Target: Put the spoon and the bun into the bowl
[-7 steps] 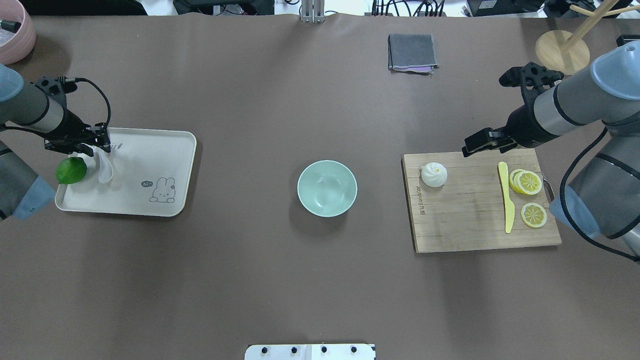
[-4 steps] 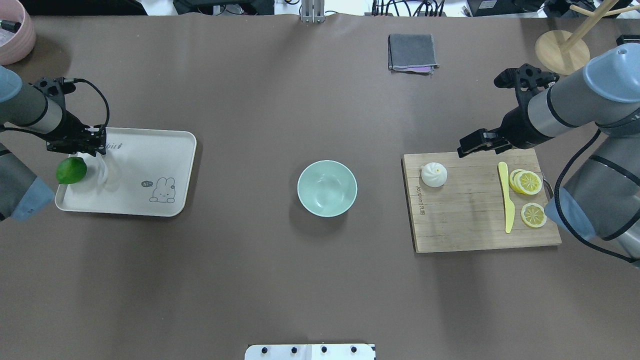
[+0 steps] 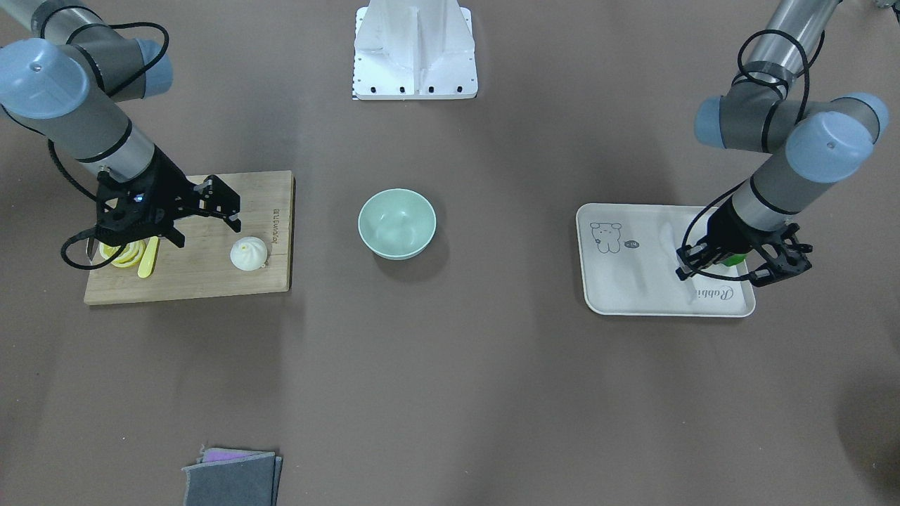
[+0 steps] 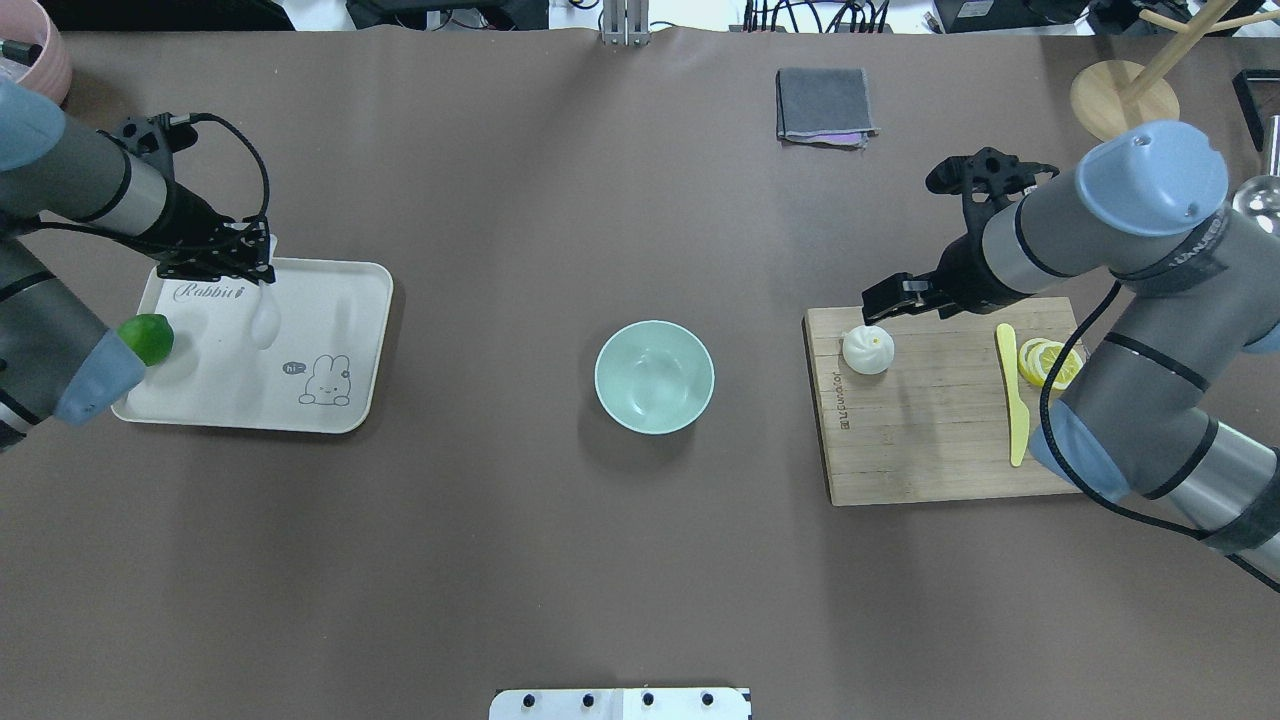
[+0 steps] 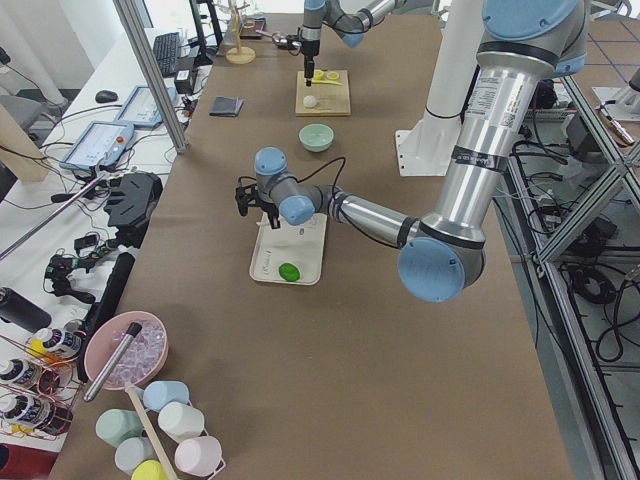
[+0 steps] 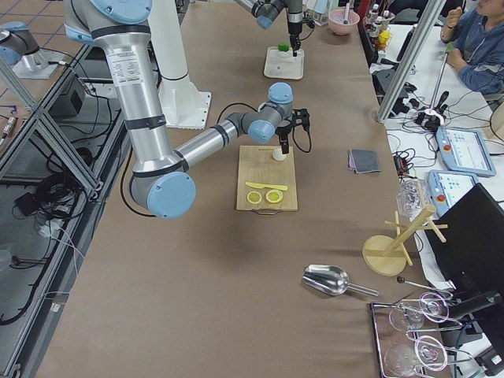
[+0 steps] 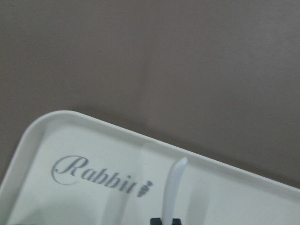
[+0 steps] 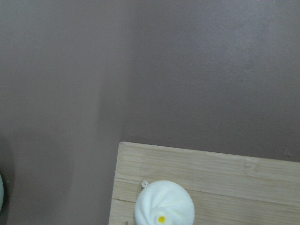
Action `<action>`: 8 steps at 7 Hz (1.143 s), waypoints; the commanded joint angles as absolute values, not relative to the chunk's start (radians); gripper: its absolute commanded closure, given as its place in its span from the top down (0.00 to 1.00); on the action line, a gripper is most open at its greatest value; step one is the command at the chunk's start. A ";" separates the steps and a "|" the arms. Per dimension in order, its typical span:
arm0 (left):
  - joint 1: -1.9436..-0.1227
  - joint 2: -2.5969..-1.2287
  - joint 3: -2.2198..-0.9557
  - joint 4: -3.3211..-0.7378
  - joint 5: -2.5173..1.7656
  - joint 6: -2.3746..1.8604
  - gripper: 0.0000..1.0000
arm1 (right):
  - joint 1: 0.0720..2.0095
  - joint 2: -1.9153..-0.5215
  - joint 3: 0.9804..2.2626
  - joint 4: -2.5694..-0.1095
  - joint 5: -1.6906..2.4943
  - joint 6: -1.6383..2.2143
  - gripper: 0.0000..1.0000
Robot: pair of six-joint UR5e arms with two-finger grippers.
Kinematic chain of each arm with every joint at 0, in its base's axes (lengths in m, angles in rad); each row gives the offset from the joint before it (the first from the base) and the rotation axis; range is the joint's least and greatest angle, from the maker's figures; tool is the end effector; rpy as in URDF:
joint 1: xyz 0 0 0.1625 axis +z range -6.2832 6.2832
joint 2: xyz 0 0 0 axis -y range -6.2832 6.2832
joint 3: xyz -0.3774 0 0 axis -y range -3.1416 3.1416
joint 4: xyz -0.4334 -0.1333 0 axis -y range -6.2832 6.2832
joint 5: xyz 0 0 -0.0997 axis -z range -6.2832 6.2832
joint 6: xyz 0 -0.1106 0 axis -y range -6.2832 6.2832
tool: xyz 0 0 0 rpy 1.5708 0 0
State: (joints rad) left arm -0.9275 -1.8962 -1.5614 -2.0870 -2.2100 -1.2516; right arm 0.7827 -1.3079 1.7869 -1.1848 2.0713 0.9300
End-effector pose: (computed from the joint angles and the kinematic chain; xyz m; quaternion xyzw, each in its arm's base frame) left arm 0.3452 -0.5727 0.3714 -0.0093 0.4793 -0.1389 0.8665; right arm -0.3839 -0.4950 0.3142 0.0950 -0.4544 -0.0412 0.8848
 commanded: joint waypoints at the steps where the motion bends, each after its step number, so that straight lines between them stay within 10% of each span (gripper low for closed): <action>1: -0.806 -2.043 -1.556 -2.085 -2.203 -1.413 0.00 | 0.735 -1.296 1.763 -1.184 2.014 0.940 0.97; 5: -0.678 -2.273 -1.530 -1.968 -2.077 -1.581 0.00 | 0.716 -1.281 1.724 -1.184 1.979 0.940 0.67; 8: -0.609 -2.368 -1.454 -1.970 -1.999 -1.631 0.00 | 0.709 -1.267 1.688 -1.184 1.977 0.939 0.64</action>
State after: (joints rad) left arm -0.6213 -2.3455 -1.4696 -1.9701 -2.0116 -1.6120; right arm 0.7110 -1.2751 1.7025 -1.1842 1.9776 0.9381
